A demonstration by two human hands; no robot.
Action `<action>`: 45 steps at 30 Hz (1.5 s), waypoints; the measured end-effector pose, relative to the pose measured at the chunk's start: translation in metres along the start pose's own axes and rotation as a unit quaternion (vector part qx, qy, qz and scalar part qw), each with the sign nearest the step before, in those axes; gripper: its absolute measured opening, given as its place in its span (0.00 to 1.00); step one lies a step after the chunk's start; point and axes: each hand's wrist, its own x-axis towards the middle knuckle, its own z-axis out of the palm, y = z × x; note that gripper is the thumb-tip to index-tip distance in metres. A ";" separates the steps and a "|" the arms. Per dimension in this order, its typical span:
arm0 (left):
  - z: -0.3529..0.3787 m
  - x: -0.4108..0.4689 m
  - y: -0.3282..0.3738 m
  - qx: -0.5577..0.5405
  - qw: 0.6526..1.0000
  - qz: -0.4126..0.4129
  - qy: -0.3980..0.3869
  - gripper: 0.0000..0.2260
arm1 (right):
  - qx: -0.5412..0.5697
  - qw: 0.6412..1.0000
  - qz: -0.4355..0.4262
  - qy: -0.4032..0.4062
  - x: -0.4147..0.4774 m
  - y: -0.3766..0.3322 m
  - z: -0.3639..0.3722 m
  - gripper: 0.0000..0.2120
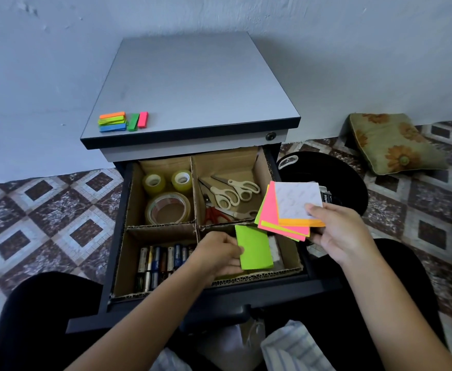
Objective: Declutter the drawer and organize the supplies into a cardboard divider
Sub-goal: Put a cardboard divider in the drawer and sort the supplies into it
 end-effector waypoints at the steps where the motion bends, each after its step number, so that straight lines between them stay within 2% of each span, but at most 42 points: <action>1: 0.004 0.002 -0.001 -0.005 1.000 -0.002 -0.001 0.07 | 0.003 1.000 0.001 -0.002 0.000 0.000 0.001 0.07; 7: 0.017 0.019 -0.010 -0.003 0.999 -0.006 0.040 0.08 | 0.004 1.000 0.002 -0.003 -0.001 0.002 0.000 0.07; 13: 0.017 0.024 -0.008 0.050 0.998 -0.004 0.030 0.08 | 0.005 1.000 0.004 -0.003 -0.002 0.004 0.001 0.07; 20: 0.012 0.038 -0.013 0.179 0.981 -0.004 0.070 0.11 | 0.008 1.000 0.004 -0.013 -0.005 0.004 0.008 0.06; 23: 0.014 0.041 -0.012 0.281 0.957 0.016 0.073 0.13 | 0.006 1.000 0.004 -0.013 -0.006 0.003 0.010 0.06; 26: 0.013 0.041 -0.011 0.311 0.949 0.010 0.053 0.13 | 0.002 1.000 0.002 -0.015 -0.007 0.003 0.012 0.06; 28: 0.011 0.037 -0.006 0.272 0.962 -0.003 0.035 0.11 | -0.006 1.000 0.002 -0.019 -0.008 0.004 0.011 0.06; 31: 0.006 0.019 0.008 0.143 0.990 0.004 0.004 0.08 | -0.017 0.999 0.009 -0.036 -0.008 0.005 0.009 0.07; 33: 0.001 0.005 0.017 0.024 0.998 0.007 -0.058 0.11 | -0.024 0.998 0.021 -0.053 -0.008 0.008 0.008 0.07; 35: -0.004 -0.008 0.021 -0.113 0.986 -0.004 -0.122 0.14 | -0.032 0.997 0.028 -0.066 -0.009 0.011 0.010 0.07; 37: -0.009 -0.015 0.023 -0.191 0.970 0.002 -0.147 0.12 | -0.036 0.996 0.028 -0.073 -0.009 0.015 0.013 0.07; 39: -0.012 -0.018 0.022 -0.190 0.972 0.021 -0.137 0.11 | -0.052 0.996 0.021 -0.075 -0.010 0.018 0.016 0.06; 45: -0.011 -0.017 0.014 -0.130 0.989 0.046 -0.044 0.04 | -0.129 0.988 0.024 -0.075 -0.012 0.021 0.014 0.06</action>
